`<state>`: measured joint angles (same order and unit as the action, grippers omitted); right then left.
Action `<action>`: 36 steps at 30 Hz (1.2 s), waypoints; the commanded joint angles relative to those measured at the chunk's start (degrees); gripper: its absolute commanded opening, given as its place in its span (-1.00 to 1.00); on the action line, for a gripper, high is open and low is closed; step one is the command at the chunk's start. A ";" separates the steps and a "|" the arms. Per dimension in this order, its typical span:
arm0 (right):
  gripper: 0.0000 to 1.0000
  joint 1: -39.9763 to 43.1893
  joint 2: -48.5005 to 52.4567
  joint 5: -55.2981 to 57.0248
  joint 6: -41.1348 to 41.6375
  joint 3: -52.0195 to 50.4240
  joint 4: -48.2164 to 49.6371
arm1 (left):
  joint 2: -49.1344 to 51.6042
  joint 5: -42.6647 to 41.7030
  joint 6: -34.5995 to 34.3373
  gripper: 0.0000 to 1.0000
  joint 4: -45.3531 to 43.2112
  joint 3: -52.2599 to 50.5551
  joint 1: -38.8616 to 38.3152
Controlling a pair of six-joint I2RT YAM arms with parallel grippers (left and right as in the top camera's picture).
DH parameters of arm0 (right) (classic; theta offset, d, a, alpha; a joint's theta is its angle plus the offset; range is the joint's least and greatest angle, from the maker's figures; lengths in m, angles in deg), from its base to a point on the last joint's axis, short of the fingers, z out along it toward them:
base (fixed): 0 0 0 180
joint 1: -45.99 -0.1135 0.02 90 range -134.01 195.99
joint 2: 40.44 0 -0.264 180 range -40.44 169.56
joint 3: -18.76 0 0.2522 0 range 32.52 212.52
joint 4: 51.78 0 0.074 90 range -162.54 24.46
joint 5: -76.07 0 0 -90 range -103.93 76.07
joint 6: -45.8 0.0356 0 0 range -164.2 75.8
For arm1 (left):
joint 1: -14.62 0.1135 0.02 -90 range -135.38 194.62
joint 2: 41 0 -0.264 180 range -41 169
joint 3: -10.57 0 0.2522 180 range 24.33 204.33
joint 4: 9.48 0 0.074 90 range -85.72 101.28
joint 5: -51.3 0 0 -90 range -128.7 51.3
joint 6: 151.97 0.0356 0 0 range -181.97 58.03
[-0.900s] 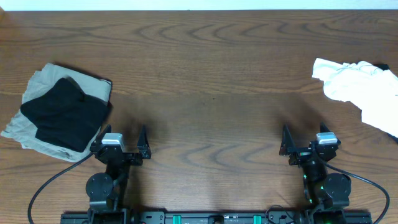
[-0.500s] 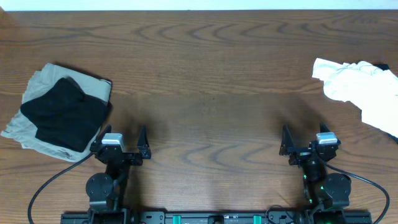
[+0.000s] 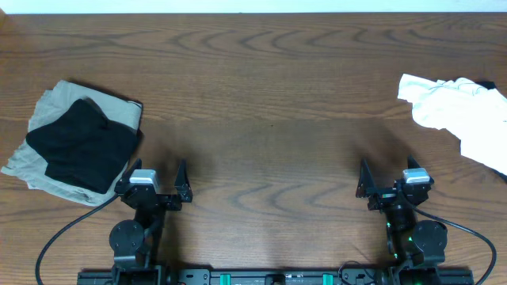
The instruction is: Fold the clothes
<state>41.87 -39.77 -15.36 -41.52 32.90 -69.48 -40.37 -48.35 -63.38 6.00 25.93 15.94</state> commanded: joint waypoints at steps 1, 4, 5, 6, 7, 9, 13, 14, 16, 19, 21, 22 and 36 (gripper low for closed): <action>0.98 0.42 -0.28 0.59 -0.15 -0.07 -0.24 | -0.39 0.07 0.33 0.96 1.20 -1.38 -0.24; 0.99 0.42 -0.31 0.59 -0.15 -0.07 -0.24 | -0.39 0.07 0.33 0.96 1.20 -1.38 -0.24; 0.98 0.42 -0.28 0.59 -0.15 -0.07 -0.24 | -0.39 0.07 0.33 0.96 1.20 -1.38 -0.24; 0.99 0.42 -0.28 0.59 -0.15 -0.07 -0.24 | -0.39 0.07 0.33 0.96 1.20 -1.38 -0.24; 0.99 0.42 -0.28 0.59 -0.15 -0.07 -0.24 | -0.39 0.07 0.33 0.96 1.20 -1.38 -0.24; 0.98 0.42 -0.28 0.59 -0.15 -0.07 -0.24 | -0.39 0.07 0.33 0.96 1.20 -1.38 -0.24; 0.98 0.42 -0.28 0.59 -0.15 -0.07 -0.24 | -0.39 0.07 0.33 0.96 1.20 -1.38 -0.24; 0.98 0.42 -0.28 0.59 -0.15 -0.07 -0.24 | -0.39 0.07 0.33 0.96 1.20 -1.38 -0.24; 0.99 0.42 -0.31 0.52 0.07 -0.07 -0.13 | -0.39 0.07 0.33 0.96 1.20 -1.38 -0.24; 0.99 0.42 -0.28 0.52 0.48 -0.07 -0.17 | -0.39 0.04 0.31 0.96 1.20 -1.38 -0.24; 0.98 0.42 -0.28 0.52 0.48 -0.07 -0.17 | -0.39 0.04 0.31 0.96 1.20 -1.38 -0.24; 0.98 0.42 -0.28 0.52 0.48 -0.07 -0.15 | -0.39 0.04 0.31 0.96 1.20 -1.38 -0.24; 0.98 0.42 0.15 -4.70 3.52 0.70 -0.83 | -0.39 -3.67 -8.85 0.96 1.22 -0.09 -0.24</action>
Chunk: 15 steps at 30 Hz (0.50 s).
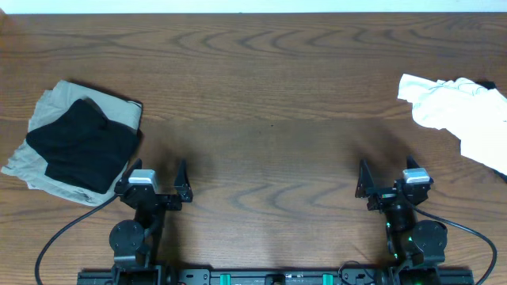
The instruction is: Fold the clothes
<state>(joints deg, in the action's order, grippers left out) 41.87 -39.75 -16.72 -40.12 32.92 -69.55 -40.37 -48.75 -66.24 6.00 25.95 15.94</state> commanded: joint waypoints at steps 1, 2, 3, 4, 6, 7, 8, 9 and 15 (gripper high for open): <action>0.99 0.42 0.22 -3.50 2.14 1.36 -1.57 | -0.39 -5.92 -7.15 0.96 1.22 0.74 -0.24; 0.98 0.42 0.35 -3.48 2.12 2.38 -3.10 | -0.33 -7.91 -7.85 0.96 1.22 1.70 -0.24; 0.99 0.42 0.57 -3.13 2.10 3.67 -4.90 | -0.20 -9.05 -8.55 0.96 1.40 2.62 -0.24; 0.98 0.42 0.90 -2.56 2.10 5.25 -6.78 | 0.13 -9.51 -9.05 0.96 2.27 4.00 -0.24; 0.99 0.42 2.10 -1.09 2.10 8.81 -10.10 | 1.25 -9.90 -9.07 0.96 5.40 7.39 -0.24; 0.98 0.42 3.32 -0.22 2.10 11.21 -11.89 | 2.19 -9.92 -8.90 0.96 7.58 9.55 -0.24; 0.99 0.42 4.74 0.26 2.08 13.44 -13.49 | 3.41 -9.94 -8.52 0.96 9.75 11.80 -0.24; 0.98 0.42 6.23 0.85 2.08 15.47 -14.95 | 4.68 -9.94 -7.89 0.96 11.52 13.79 -0.24; 0.98 0.42 22.14 2.25 2.75 30.18 -26.25 | 16.94 -9.88 -2.89 0.96 24.06 28.28 -0.24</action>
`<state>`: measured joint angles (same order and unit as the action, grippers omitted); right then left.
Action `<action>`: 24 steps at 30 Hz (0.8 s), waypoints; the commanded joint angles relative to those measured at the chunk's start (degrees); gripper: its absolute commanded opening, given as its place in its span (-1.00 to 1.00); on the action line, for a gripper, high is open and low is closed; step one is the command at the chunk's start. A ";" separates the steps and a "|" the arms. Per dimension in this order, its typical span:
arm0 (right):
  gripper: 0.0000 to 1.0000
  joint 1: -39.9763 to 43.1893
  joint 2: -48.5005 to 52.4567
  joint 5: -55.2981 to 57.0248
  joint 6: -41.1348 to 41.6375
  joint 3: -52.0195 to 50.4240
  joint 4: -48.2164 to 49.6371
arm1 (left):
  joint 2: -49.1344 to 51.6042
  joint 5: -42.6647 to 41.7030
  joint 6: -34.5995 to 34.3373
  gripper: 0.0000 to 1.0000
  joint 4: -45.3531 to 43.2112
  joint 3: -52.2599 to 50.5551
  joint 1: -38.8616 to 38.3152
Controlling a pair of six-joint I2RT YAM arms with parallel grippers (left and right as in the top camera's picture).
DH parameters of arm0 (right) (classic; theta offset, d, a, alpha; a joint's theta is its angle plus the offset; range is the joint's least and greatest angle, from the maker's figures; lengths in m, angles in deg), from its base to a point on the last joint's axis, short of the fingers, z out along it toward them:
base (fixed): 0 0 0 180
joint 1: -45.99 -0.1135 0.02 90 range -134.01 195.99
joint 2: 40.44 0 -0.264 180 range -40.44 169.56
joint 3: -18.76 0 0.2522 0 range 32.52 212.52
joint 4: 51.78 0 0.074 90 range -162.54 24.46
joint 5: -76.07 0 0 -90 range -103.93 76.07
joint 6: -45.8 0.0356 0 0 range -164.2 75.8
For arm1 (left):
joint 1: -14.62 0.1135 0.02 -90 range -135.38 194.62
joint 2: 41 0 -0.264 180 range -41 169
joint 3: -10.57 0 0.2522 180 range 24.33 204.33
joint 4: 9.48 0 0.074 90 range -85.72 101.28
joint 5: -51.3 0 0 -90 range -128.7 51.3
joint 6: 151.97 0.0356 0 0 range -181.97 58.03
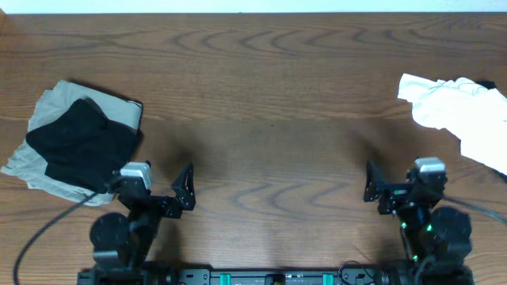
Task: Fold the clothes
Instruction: 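Reach the right gripper to the crumpled white T-shirt and grasp it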
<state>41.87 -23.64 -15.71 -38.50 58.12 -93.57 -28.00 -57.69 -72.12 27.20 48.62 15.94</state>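
A crumpled white garment (458, 113) lies at the table's right edge, partly cut off by the frame. At the left lies a stack: a black garment (79, 146) on top of a beige one (55, 103). My left gripper (154, 194) sits near the front edge, just right of the stack, with its fingers spread apart and nothing between them. My right gripper (404, 188) is near the front right, below the white garment, also spread and empty. Only the overhead view is given.
The brown wooden table (261, 103) stretches between the two piles. Both arm bases and their cables sit along the front edge, and a black cable (36, 245) loops at the front left.
Both arms have shifted. The left gripper now sits slightly lower and further right, its body tilted. The right gripper has moved a little to the right. The clothes have not moved.
At both earlier moments the arms rested in the same pose near the front edge, grippers open, with the stack at left and the white garment at right. Now both arms have left that pose; the clothes lie as before.
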 commanded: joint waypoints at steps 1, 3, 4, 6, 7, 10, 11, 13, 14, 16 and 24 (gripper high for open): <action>0.98 0.42 9.49 1.07 1.14 7.72 -4.35 | 7.10 -0.94 3.80 0.96 5.44 8.28 -0.24; 0.99 0.42 17.46 1.11 1.11 14.29 -10.43 | 12.61 -0.92 5.79 0.96 11.78 14.08 -0.24; 0.98 0.42 19.82 1.11 1.11 16.31 -12.44 | 14.45 -0.90 6.34 0.96 14.03 15.96 -0.24; 0.99 0.42 26.23 1.09 1.09 21.70 -18.23 | 19.32 -0.90 7.32 0.96 20.06 20.98 -0.24; 0.99 0.42 28.74 0.96 1.11 23.80 -20.39 | 21.24 -0.92 7.61 0.96 22.45 22.97 -0.24; 0.98 0.42 35.56 -1.64 1.01 29.38 -24.98 | 26.62 -0.94 7.58 0.96 28.63 28.70 -0.24; 0.98 0.42 37.48 -1.66 0.98 30.86 -25.79 | 28.00 -0.96 7.56 0.96 30.03 30.25 -0.24; 0.99 0.57 40.13 1.09 0.96 32.35 -25.03 | 29.70 -0.96 7.56 0.96 31.39 32.24 -0.24; 0.98 0.85 41.16 3.48 1.16 32.68 -23.74 | 30.18 -0.98 7.56 0.96 31.52 32.87 -0.24; 0.98 2.08 42.84 9.11 1.11 32.74 -20.33 | 30.27 -1.01 7.56 0.96 31.36 33.07 -0.24; 0.94 18.67 56.33 22.71 9.73 32.74 -4.96 | 30.36 -0.94 7.56 0.96 31.50 33.05 -0.24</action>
<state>54.76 27.92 3.39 -33.52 90.12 -100.43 2.36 -58.06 -65.50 58.47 80.49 15.90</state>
